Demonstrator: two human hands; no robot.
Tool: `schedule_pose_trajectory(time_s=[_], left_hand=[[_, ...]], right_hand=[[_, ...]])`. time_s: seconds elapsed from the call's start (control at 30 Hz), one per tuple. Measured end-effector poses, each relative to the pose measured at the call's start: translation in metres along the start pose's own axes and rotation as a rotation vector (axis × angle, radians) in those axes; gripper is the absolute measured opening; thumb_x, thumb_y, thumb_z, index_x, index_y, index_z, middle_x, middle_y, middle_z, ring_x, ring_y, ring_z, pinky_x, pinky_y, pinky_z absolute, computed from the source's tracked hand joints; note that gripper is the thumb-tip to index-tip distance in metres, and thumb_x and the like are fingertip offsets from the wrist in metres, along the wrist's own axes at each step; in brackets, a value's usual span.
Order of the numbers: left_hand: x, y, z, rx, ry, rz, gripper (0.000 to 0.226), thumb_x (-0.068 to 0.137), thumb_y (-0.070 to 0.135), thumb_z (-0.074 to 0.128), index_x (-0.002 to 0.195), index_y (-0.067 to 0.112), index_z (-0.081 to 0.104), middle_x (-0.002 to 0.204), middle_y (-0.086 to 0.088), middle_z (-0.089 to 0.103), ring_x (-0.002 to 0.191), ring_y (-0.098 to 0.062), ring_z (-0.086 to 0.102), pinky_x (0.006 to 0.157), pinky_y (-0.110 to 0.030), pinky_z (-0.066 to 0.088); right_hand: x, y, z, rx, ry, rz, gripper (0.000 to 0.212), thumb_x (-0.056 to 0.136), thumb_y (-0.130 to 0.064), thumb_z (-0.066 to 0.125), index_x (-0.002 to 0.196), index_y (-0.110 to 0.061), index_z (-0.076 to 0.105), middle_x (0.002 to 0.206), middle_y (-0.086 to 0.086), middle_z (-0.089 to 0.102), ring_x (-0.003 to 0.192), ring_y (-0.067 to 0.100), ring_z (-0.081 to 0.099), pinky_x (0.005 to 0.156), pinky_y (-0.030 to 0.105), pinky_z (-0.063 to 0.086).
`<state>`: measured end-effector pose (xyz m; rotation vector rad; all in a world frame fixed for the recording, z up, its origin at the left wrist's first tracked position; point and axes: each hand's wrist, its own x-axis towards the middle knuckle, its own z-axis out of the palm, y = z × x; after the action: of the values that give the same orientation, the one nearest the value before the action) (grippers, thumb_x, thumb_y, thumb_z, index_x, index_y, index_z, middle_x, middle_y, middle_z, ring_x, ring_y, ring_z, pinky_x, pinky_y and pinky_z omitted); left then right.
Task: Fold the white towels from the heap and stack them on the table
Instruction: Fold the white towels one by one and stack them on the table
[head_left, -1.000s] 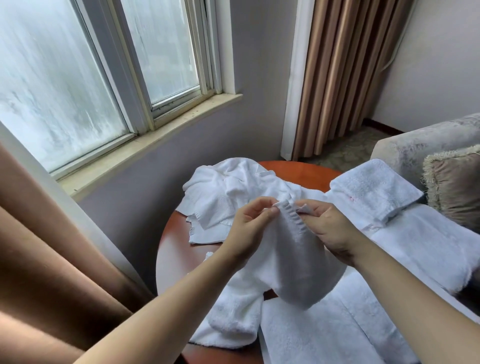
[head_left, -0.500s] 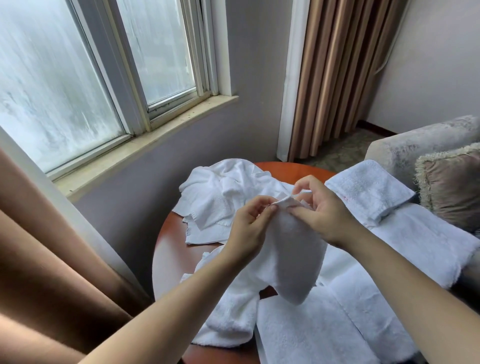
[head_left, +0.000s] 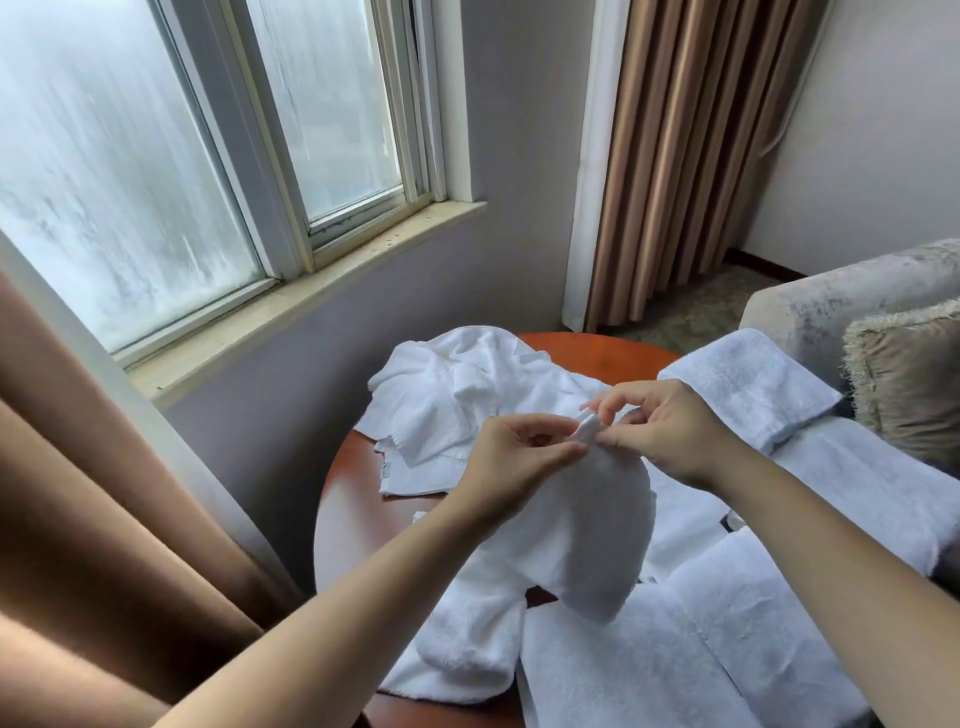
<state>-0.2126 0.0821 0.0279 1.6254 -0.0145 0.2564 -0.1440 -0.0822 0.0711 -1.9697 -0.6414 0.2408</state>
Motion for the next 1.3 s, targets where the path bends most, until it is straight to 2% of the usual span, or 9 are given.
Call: schedule_pose_trajectory(time_s=[0.13,0.33,0.63,0.83,0.9,1.0,1.1,1.2,1.3], left_hand=[[0.002,0.003,0.006,0.022,0.045,0.072,0.013,0.084,-0.001,0.069,0.088,0.009,0.077,0.084,0.001,0.075,0.084,-0.010,0.068,0.085,-0.028,0.054],[0.007,-0.007,0.009,0.095,0.070,0.171,0.011,0.076,0.021,0.071,0.073,0.031,0.069,0.074,0.007,0.067,0.075,-0.008,0.061,0.074,-0.026,0.049],[0.000,-0.052,-0.014,0.620,-0.206,-0.009,0.031,0.081,0.039,0.060,0.073,0.009,0.058,0.070,0.000,0.058,0.065,-0.012,0.052,0.066,-0.037,0.046],[0.005,-0.036,-0.017,0.865,-0.239,0.196,0.019,0.095,0.028,0.058,0.089,0.011,0.062,0.081,0.004,0.050,0.074,-0.019,0.052,0.066,-0.033,0.040],[0.008,-0.027,-0.011,0.889,-0.269,0.296,0.016,0.096,0.026,0.057,0.091,0.011,0.061,0.083,0.008,0.044,0.074,-0.021,0.053,0.064,-0.032,0.039],[0.011,-0.019,-0.003,0.916,-0.313,0.388,0.010,0.093,0.019,0.058,0.097,0.013,0.065,0.084,0.009,0.042,0.073,-0.020,0.052,0.059,-0.031,0.036],[0.014,-0.012,-0.001,0.940,-0.341,0.475,0.013,0.091,0.018,0.061,0.100,0.015,0.070,0.080,0.008,0.041,0.068,-0.019,0.049,0.058,-0.029,0.032],[0.014,-0.009,-0.012,0.961,-0.299,0.518,0.013,0.089,0.021,0.063,0.098,0.020,0.073,0.075,0.009,0.040,0.062,-0.014,0.043,0.054,-0.028,0.033],[0.010,-0.013,-0.025,0.955,-0.224,0.520,0.013,0.084,0.020,0.068,0.073,0.014,0.066,0.069,0.012,0.037,0.057,-0.010,0.035,0.051,-0.027,0.031]], right_hand=[[0.002,-0.001,-0.002,-0.046,0.015,-0.025,0.026,0.082,-0.007,0.072,0.065,-0.024,0.062,0.059,-0.010,0.061,0.057,0.008,0.054,0.060,0.028,0.044],[0.000,-0.004,0.005,-0.061,0.059,-0.062,0.014,0.086,-0.012,0.068,0.080,-0.023,0.074,0.077,0.002,0.071,0.069,0.012,0.058,0.070,0.034,0.052],[-0.003,0.002,-0.004,0.213,0.208,-0.006,0.016,0.090,-0.005,0.062,0.083,-0.016,0.071,0.076,-0.007,0.066,0.073,0.003,0.056,0.069,0.006,0.044],[-0.007,0.032,-0.018,-0.024,0.396,0.231,0.014,0.091,-0.009,0.058,0.098,-0.018,0.066,0.093,-0.001,0.064,0.091,0.016,0.058,0.074,0.024,0.044],[-0.012,0.031,-0.019,-0.361,0.294,0.168,0.050,0.088,-0.005,0.055,0.135,-0.022,0.048,0.132,0.000,0.052,0.119,0.019,0.048,0.096,0.029,0.041],[-0.015,0.017,-0.005,-0.682,-0.073,-0.017,0.086,0.082,-0.011,0.055,0.152,-0.030,0.011,0.157,-0.013,0.009,0.147,0.012,0.002,0.120,0.037,0.005],[-0.008,0.017,0.012,-0.803,-0.252,-0.017,0.061,0.085,-0.021,0.055,0.141,-0.033,0.036,0.147,-0.013,0.036,0.144,0.016,0.020,0.119,0.049,-0.005],[-0.007,0.024,0.011,-0.604,-0.148,-0.075,0.025,0.083,-0.012,0.055,0.071,-0.034,0.054,0.073,-0.013,0.059,0.080,0.013,0.054,0.088,0.038,0.041],[-0.006,0.024,0.007,-0.525,-0.060,-0.142,0.026,0.084,-0.007,0.055,0.065,-0.024,0.063,0.067,-0.011,0.059,0.068,0.009,0.053,0.065,0.031,0.044]])
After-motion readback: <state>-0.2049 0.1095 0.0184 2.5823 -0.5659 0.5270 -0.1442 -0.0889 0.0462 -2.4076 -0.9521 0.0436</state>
